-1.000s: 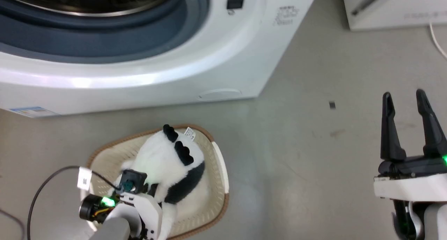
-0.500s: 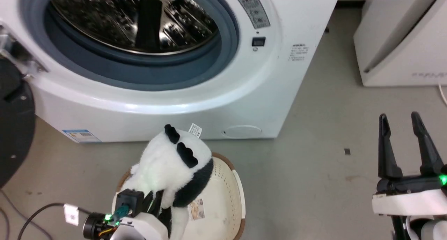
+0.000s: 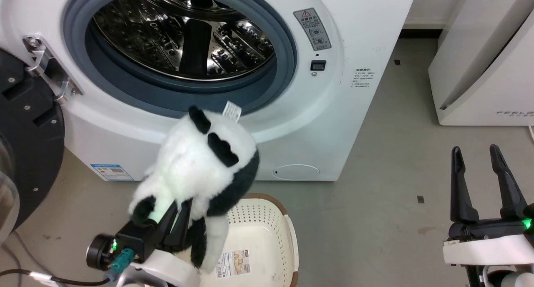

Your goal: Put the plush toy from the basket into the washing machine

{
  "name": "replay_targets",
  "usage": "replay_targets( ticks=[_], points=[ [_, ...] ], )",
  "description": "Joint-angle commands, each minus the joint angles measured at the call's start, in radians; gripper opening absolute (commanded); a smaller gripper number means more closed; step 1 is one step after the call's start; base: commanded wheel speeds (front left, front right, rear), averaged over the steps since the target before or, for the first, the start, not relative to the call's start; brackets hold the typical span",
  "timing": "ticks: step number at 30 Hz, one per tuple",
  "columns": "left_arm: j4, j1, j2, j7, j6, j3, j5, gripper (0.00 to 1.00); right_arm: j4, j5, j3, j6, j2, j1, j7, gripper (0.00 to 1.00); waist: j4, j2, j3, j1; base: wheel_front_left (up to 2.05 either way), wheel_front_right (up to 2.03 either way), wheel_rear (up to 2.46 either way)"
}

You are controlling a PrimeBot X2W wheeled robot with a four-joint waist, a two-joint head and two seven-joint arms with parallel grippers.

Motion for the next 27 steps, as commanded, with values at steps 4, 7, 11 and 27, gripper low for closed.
replay_targets(
  ticks=[4, 7, 11, 27],
  points=[
    [-0.064, -0.022, 0.01, -0.006, -0.017, 0.015, 0.014, 0.0, -0.009, 0.004, 0.006, -0.001, 0.001, 0.001, -0.004, 1.0, -0.017, -0.0001, 0.027, 0.0002, 0.0, 0.0, 0.0],
    [-0.094, -0.061, 0.027, -0.006, -0.022, 0.026, 0.02, 0.0, -0.018, 0.008, 0.007, -0.001, 0.001, -0.013, -0.004, 1.0, -0.034, -0.0001, 0.059, 0.0002, 0.0, 0.0, 0.0],
    [-0.097, -0.153, 0.064, -0.005, -0.026, 0.04, 0.013, 0.0, -0.037, 0.013, 0.012, -0.001, 0.001, -0.037, -0.004, 1.0, -0.06, -0.0001, 0.12, 0.0002, 0.0, 0.0, 0.0],
    [-0.005, -0.724, 0.357, 0.208, -0.033, 0.032, -0.068, 0.0, -0.115, 0.06, 0.02, -0.001, 0.001, -0.161, -0.004, 1.0, -0.188, -0.0001, 0.426, 0.0002, 0.0, 0.0, 0.0]
  ],
)
